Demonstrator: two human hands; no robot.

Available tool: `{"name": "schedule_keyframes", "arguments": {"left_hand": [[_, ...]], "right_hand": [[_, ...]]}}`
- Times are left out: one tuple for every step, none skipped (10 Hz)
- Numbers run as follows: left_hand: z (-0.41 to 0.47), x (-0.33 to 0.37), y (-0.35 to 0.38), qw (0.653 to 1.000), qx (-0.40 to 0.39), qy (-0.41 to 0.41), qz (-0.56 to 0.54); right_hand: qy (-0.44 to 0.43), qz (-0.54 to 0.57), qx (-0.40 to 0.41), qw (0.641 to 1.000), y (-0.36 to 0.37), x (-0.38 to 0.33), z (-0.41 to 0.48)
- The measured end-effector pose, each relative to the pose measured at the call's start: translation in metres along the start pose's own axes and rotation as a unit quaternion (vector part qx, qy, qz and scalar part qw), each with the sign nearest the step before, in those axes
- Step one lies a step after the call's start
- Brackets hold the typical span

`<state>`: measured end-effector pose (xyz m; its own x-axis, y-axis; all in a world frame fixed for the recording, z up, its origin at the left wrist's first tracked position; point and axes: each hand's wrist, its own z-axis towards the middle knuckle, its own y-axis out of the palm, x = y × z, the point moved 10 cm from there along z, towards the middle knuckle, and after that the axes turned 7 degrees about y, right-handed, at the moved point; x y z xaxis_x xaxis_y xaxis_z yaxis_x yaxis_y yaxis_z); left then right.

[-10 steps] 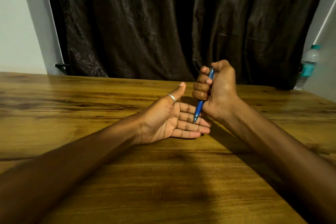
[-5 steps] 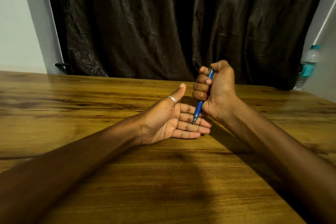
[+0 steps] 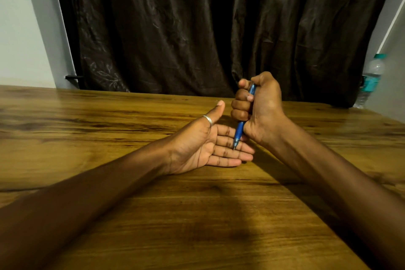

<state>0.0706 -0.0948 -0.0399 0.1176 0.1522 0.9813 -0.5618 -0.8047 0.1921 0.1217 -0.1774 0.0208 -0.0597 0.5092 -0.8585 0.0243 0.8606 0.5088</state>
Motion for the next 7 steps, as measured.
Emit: {"name": "schedule_keyframes", "arguments": {"left_hand": [[0.0001,-0.0001,0.0001,1.0,-0.001,0.001,0.002],[0.0002,0.0003,-0.0004,1.0,-0.001,0.004,0.001],[0.0005,-0.0001,-0.0004,1.0,-0.002,0.005,0.001],[0.0009,-0.0004,-0.0004,1.0,-0.002,0.005,0.002],[0.0015,-0.0005,-0.0003,1.0,-0.002,0.004,0.006],[0.0017,-0.0006,-0.0005,1.0,-0.002,0.004,0.006],[0.002,-0.0009,-0.0005,1.0,-0.002,0.002,0.005]], "right_hand": [[-0.002,0.004,0.001,1.0,-0.0004,-0.0002,-0.0005],[-0.006,0.005,0.003,1.0,-0.0009,-0.0007,-0.0007],[-0.01,0.007,0.003,1.0,-0.0012,-0.0012,-0.0013],[-0.012,0.004,0.003,1.0,-0.0011,-0.0014,-0.0016],[-0.012,0.002,0.006,1.0,-0.001,-0.0014,-0.0024],[-0.011,0.0,0.008,1.0,-0.0008,-0.0015,-0.0026],[-0.009,-0.003,0.01,1.0,-0.0004,-0.0014,-0.0028]]}}
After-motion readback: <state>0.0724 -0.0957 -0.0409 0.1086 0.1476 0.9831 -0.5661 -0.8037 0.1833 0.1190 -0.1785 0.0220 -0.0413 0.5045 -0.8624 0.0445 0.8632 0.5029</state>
